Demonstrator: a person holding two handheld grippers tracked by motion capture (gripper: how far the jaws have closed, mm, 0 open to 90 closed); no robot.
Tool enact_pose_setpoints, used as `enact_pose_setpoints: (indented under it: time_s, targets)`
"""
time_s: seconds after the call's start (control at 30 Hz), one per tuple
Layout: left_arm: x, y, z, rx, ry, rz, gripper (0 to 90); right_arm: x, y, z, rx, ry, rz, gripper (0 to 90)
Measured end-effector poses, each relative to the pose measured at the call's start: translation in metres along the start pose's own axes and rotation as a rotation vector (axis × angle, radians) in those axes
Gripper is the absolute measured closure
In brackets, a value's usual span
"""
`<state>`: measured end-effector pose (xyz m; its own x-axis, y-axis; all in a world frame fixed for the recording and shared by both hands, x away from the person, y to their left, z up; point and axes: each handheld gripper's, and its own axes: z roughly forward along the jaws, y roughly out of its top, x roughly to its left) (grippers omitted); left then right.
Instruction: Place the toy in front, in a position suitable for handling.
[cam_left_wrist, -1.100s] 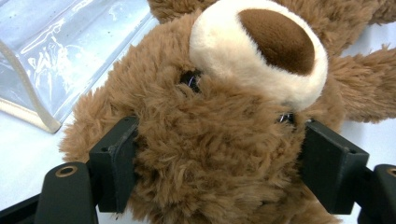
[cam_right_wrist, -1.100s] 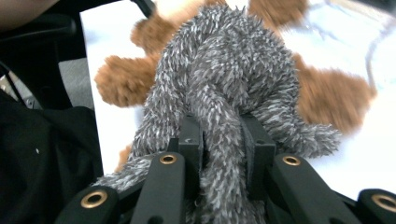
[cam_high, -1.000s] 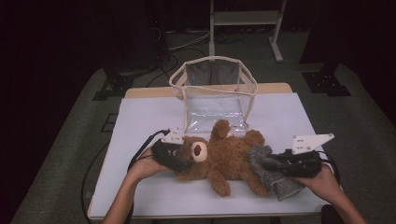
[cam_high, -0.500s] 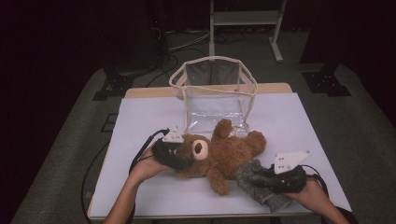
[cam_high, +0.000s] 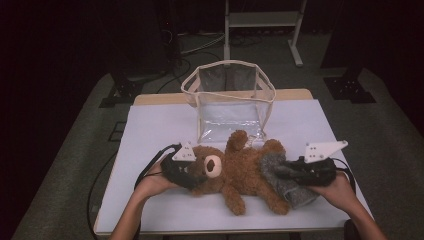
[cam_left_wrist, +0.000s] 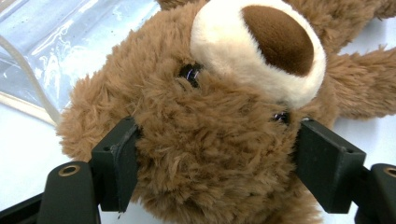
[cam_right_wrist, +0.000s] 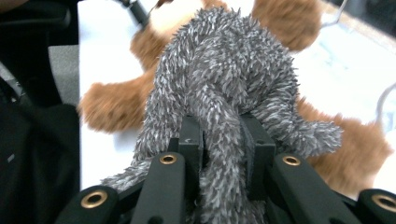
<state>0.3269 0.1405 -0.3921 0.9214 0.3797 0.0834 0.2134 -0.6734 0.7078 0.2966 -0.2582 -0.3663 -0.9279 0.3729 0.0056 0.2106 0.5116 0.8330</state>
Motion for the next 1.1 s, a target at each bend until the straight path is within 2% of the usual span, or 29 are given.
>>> enact_pose_setpoints:
  time_s: [0.13, 0.23, 0.33, 0.4, 0.6, 0.73, 0.8, 0.87, 0.9, 0.93, 1.1]
  targets:
    - [-0.002, -0.002, 0.0, -0.001, -0.006, 0.01, 23.1, -0.013, 0.019, 0.016, 0.002, -0.01, -0.029, 72.8]
    - [-0.004, -0.003, -0.001, 0.002, -0.005, 0.015, 23.1, -0.017, 0.022, 0.027, 0.028, -0.011, -0.039, 72.8]
    - [-0.004, -0.005, 0.0, -0.007, -0.008, 0.012, 23.1, -0.024, 0.011, 0.029, 0.014, -0.002, -0.002, 72.9]
    - [-0.004, -0.005, 0.0, -0.006, -0.008, 0.013, 23.1, -0.027, 0.003, 0.027, 0.008, -0.014, 0.017, 72.9]
    - [-0.006, -0.005, 0.0, 0.0, -0.006, 0.027, 23.0, -0.038, -0.027, 0.013, 0.023, -0.064, 0.095, 72.9]
    - [-0.007, -0.005, -0.001, 0.001, -0.009, 0.046, 23.0, -0.039, -0.035, -0.001, 0.027, -0.084, 0.117, 72.8]
    - [-0.008, -0.006, -0.001, -0.002, -0.011, 0.055, 22.9, -0.036, -0.031, -0.01, 0.007, -0.093, 0.113, 72.7]
    - [-0.009, -0.007, 0.0, -0.005, -0.012, 0.059, 22.8, -0.034, -0.023, -0.015, -0.006, -0.105, 0.095, 72.6]
    - [-0.009, -0.007, 0.0, -0.005, -0.012, 0.06, 22.8, -0.033, -0.011, -0.016, -0.013, -0.107, 0.069, 72.6]
    - [-0.01, -0.008, -0.001, -0.004, -0.012, 0.064, 22.8, -0.033, -0.011, -0.016, -0.013, -0.107, 0.069, 72.6]
    - [-0.011, -0.01, -0.002, -0.006, -0.023, 0.078, 22.8, -0.032, 0.019, 0.003, -0.005, -0.072, 0.01, 72.4]
